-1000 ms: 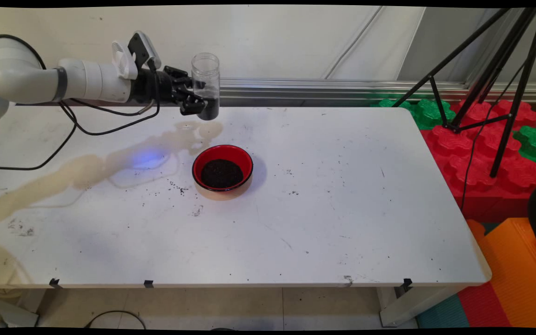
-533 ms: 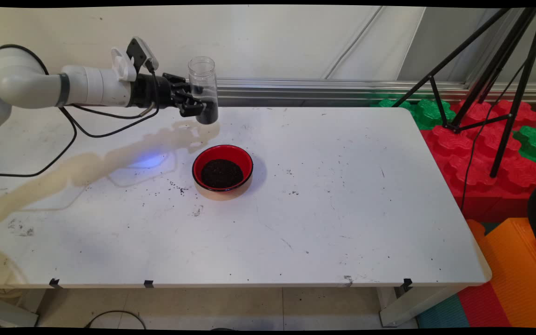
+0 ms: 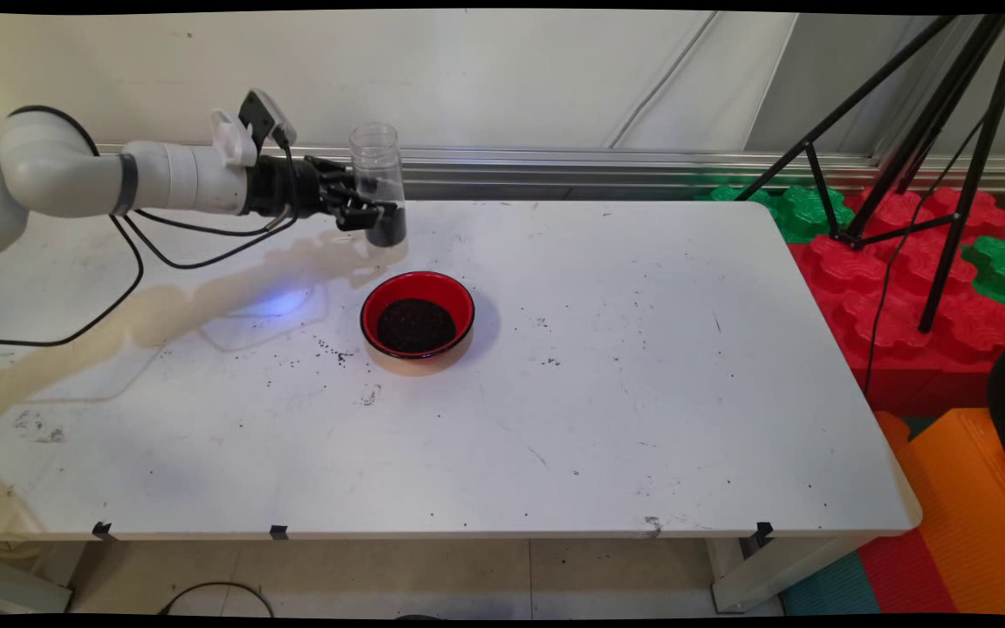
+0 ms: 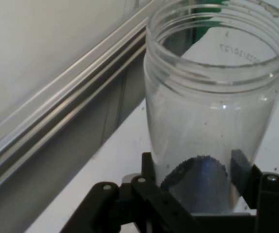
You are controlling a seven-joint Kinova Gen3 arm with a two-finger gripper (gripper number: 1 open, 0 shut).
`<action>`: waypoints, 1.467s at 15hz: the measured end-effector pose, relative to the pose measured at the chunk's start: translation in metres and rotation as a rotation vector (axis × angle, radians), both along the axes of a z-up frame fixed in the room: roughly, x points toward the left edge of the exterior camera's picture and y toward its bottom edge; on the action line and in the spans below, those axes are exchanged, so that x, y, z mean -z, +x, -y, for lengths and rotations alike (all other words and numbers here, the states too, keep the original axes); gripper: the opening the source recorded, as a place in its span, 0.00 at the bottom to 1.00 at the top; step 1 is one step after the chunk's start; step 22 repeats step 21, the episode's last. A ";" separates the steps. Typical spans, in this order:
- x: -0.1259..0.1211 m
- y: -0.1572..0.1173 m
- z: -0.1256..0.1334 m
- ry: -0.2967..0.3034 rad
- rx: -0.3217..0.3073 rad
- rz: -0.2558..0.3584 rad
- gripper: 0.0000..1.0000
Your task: Place the picked object on the table
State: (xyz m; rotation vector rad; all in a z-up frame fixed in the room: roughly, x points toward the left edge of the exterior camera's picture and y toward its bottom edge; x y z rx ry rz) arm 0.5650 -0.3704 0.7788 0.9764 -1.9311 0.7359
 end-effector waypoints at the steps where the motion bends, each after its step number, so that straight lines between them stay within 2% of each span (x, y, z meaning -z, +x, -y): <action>1: 0.004 0.002 0.000 0.004 -0.001 -0.001 0.00; 9: 0.028 0.012 -0.004 0.032 0.003 0.007 0.00; 16: 0.039 0.014 -0.006 0.043 0.011 0.015 0.00; 17: 0.040 0.014 -0.007 0.043 0.012 0.016 1.00; 22: 0.044 0.016 -0.007 0.043 0.015 0.019 1.00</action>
